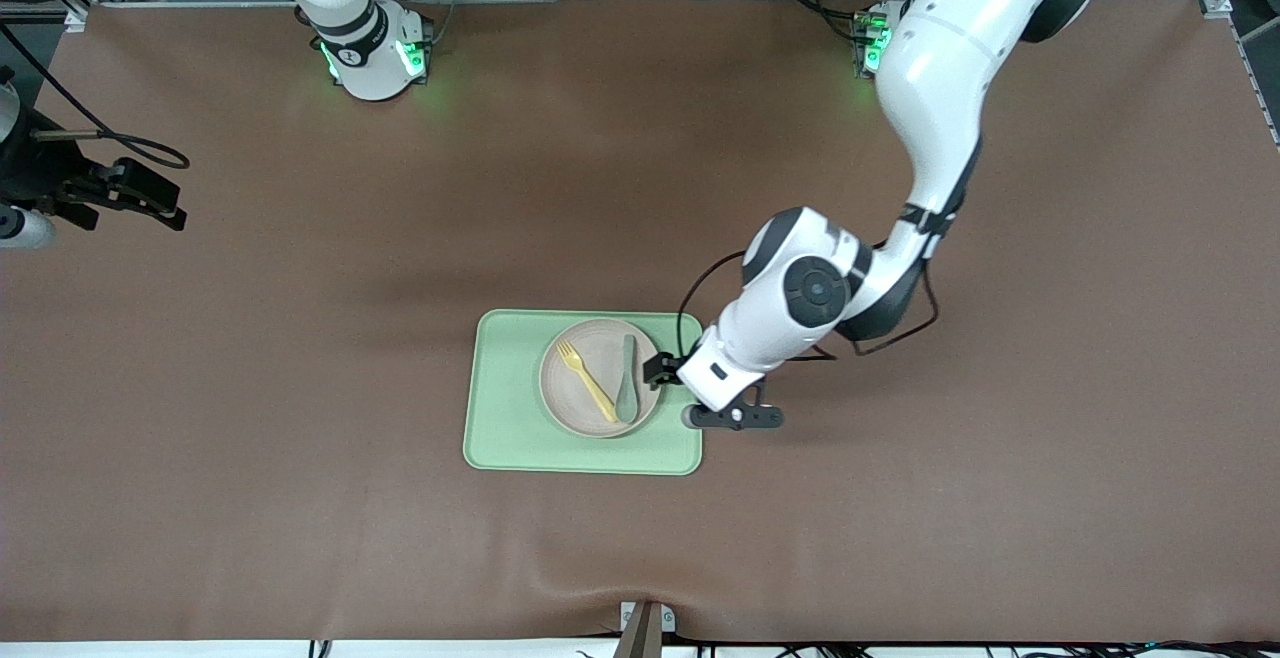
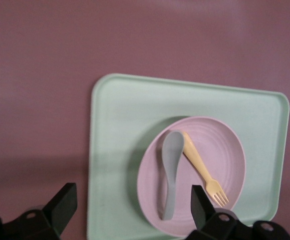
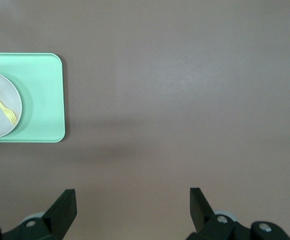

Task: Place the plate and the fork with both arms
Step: 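Release the plate and raise the left gripper while the right gripper approaches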

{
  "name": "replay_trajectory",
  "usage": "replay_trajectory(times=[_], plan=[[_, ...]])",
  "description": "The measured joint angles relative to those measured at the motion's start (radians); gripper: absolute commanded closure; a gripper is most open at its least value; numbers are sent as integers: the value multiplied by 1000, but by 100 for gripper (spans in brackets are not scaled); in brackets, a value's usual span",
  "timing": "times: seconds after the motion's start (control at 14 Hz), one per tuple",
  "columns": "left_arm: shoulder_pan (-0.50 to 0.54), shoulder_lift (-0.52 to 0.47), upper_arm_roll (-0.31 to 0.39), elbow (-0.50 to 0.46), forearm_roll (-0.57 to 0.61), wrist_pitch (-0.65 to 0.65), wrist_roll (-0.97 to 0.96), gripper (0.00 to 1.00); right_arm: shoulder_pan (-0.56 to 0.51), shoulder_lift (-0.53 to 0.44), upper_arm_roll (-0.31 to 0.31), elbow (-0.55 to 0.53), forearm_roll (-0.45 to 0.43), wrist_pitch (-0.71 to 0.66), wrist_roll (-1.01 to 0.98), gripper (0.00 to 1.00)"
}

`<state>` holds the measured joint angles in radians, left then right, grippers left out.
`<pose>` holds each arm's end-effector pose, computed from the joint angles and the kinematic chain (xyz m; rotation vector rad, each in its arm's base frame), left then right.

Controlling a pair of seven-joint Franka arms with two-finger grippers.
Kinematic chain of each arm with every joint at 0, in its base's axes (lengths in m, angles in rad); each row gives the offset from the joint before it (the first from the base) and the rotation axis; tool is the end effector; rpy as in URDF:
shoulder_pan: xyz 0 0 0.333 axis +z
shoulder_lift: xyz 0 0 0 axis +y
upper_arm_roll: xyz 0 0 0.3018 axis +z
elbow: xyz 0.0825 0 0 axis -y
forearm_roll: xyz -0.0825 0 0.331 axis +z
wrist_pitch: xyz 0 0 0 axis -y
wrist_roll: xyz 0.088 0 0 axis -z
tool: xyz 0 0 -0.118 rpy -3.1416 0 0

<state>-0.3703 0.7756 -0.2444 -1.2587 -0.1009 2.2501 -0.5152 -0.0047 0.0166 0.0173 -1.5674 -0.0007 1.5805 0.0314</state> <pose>0.6084 -0.3748 0.3317 2.8054 0.0604 0.0930 0.5071 0.0062 0.5932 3.1410 -0.0295 -0.0055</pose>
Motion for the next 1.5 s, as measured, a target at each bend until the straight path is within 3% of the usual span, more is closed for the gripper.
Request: replay_trajectory(times=[0.29,0.72,1.15,1.36,1.5], plan=[[129,-147,9,0,26,-188,26,0,0,49,-1,3,0,10,-1,0],[345,-310,11,-1,29,-426,210,0,19,155,11,5,2,149,-40,0],[502,-520,11,-60,36,-633,332,0,177,277,16,39,1,286,-45,0],[515,-625,15,-153,70,-665,367,0,247,391,17,145,0,293,-75,0],[437,-683,75,-220,90,-665,369,0,283,468,17,213,0,293,-93,0]])
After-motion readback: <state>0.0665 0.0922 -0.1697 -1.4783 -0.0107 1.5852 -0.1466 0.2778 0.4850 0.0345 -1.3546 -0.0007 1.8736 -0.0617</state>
